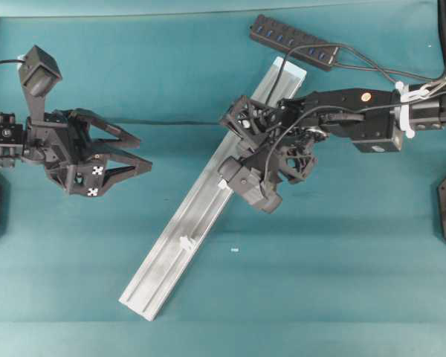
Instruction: Pass the USB cable through three rings with both arms.
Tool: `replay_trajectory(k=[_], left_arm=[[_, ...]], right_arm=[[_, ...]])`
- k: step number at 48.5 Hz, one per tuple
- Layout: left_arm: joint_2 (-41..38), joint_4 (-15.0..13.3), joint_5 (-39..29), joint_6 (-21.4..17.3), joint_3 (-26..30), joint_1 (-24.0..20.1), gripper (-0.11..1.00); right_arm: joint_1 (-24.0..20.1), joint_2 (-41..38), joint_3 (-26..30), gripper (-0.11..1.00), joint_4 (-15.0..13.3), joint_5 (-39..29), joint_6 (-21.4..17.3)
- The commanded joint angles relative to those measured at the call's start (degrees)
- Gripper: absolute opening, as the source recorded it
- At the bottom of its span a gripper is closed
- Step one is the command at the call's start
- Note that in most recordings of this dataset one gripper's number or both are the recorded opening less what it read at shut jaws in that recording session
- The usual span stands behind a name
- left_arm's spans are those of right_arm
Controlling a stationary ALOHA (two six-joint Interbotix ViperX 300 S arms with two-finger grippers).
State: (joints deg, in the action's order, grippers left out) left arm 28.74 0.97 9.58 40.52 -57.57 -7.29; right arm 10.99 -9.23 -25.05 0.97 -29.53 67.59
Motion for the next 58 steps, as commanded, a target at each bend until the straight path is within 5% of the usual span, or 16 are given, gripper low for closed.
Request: replay_trajectory(k=[1,20,50,58], left_arm=[[0.3,0.2,0.3,-0.1,0.5,0.0,0.95],[0.3,0.2,0.4,-0.2,0.5,0.1,0.95],[-10.5,0.2,8.3,0.4,0.5,4.4,0.95],[-14.1,0.2,11.4,3.4,1.8,4.5,0.94]], right_arm=[[-1.2,0.3,0.8,0.08,0.4,0.4,-0.2],[-2.8,0.1,0.9,0.08,6.6,1.9,-0.3],[-2.7,0.2,0.6,0.08,7.5,3.2,-2.8],[-2.5,0.3,0.5,0.08,7.5,3.2,-2.8]])
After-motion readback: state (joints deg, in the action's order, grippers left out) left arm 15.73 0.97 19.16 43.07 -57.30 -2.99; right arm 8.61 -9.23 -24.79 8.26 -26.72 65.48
